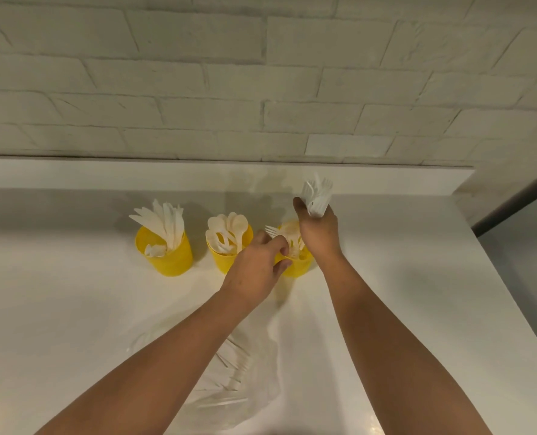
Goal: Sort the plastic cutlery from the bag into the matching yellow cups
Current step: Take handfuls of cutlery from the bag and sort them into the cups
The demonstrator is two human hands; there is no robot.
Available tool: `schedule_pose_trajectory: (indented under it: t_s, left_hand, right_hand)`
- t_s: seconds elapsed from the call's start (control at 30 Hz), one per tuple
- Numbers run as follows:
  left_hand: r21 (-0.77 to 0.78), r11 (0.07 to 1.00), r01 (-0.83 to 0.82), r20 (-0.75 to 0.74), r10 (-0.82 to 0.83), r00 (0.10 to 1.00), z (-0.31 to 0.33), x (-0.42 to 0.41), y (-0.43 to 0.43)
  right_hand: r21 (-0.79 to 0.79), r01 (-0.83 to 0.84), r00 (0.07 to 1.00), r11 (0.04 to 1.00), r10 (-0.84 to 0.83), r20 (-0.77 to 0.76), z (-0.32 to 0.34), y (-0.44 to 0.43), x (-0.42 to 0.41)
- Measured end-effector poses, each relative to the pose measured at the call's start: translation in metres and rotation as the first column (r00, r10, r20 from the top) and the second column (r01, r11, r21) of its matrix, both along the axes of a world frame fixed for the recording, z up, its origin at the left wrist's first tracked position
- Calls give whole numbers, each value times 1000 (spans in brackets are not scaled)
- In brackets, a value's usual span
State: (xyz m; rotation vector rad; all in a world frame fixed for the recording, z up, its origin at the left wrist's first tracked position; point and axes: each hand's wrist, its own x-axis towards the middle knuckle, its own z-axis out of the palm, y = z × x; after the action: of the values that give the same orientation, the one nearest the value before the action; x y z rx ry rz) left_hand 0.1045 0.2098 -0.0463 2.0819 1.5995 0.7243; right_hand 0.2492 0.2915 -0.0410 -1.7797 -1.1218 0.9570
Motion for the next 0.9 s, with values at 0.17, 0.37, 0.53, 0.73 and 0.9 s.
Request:
schedule_pose_trajectory:
  t_s: [0.17, 0.37, 0.53, 0.73, 0.9]
  left_hand:
    - [-3, 1000, 24, 23, -24, 999, 0, 0, 3]
    - [1, 999, 33, 16, -33, 999, -2, -4, 5]
    - [-2, 998, 67, 7, -67, 998, -2, -7, 9]
    - [-9, 997, 80, 31, -79, 996, -3, -11, 10]
    - [-17, 997, 72, 40, -71, 997, -6, -13, 9]
  right_hand:
    - [91, -66, 993, 994, 57, 99, 5, -24, -2]
    - [219, -208, 976, 953, 217, -19, -6, -41, 14]
    - [275, -210, 967, 938, 241, -85, -5, -49, 28]
    - [351, -235, 971, 906, 232, 50, 1, -51, 30]
    - [276, -320, 941, 906, 271, 201, -6, -47, 28]
